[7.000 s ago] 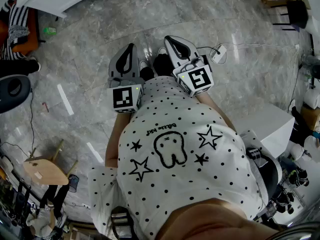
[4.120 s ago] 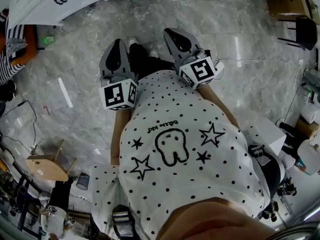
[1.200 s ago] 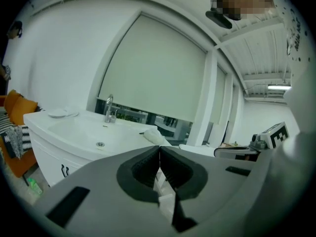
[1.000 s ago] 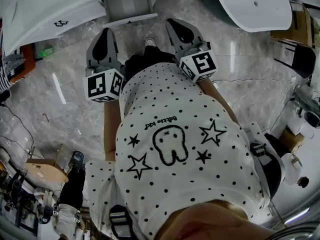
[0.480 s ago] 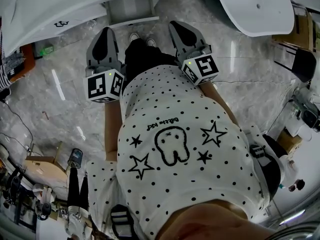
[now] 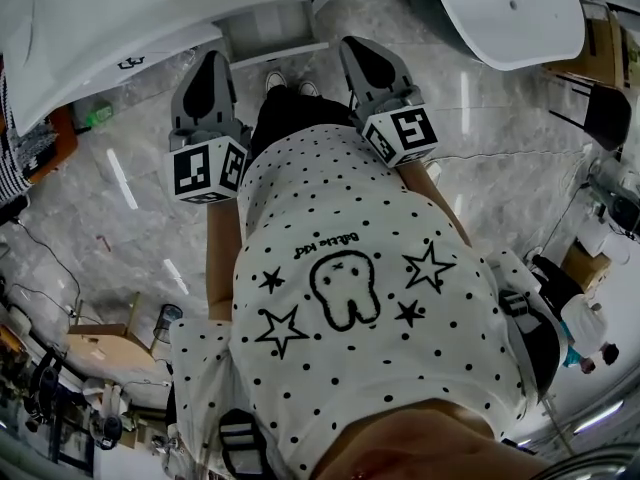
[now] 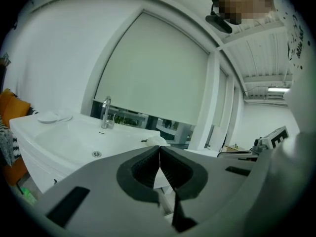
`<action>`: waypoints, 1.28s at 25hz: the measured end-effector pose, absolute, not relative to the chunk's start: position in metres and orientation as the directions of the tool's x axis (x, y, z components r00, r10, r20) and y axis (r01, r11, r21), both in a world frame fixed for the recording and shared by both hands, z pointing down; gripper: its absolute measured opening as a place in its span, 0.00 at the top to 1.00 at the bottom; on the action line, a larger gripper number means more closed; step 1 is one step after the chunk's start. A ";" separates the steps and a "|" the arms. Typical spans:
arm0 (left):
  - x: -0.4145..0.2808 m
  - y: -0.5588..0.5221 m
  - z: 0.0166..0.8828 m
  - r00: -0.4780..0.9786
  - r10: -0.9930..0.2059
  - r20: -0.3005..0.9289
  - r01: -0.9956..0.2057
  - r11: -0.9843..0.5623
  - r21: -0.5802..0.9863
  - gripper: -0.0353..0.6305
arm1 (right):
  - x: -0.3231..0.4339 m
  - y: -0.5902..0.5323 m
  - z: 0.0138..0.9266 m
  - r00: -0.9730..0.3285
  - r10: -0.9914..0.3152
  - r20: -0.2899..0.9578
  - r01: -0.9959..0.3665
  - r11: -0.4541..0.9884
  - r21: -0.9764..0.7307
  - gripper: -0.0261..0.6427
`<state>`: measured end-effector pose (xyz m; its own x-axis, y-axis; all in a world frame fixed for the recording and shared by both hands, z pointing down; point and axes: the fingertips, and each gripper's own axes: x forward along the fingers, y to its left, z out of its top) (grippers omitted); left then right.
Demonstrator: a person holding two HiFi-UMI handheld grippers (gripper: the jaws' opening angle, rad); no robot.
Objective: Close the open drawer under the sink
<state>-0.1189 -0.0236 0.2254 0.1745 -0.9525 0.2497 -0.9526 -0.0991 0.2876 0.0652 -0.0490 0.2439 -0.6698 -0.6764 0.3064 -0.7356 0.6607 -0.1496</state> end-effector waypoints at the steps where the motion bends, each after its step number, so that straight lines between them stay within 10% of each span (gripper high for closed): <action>1: -0.120 -0.029 0.228 0.181 -0.951 0.249 -0.952 -0.105 0.288 0.94 | 0.065 -0.053 0.246 -0.662 -0.684 0.306 -0.743 0.652 -0.151 0.94; 32: -0.116 -0.026 0.235 0.190 -0.946 0.263 -0.946 -0.105 0.306 0.94 | 0.061 -0.057 0.256 -0.665 -0.670 0.331 -0.739 0.654 -0.162 0.94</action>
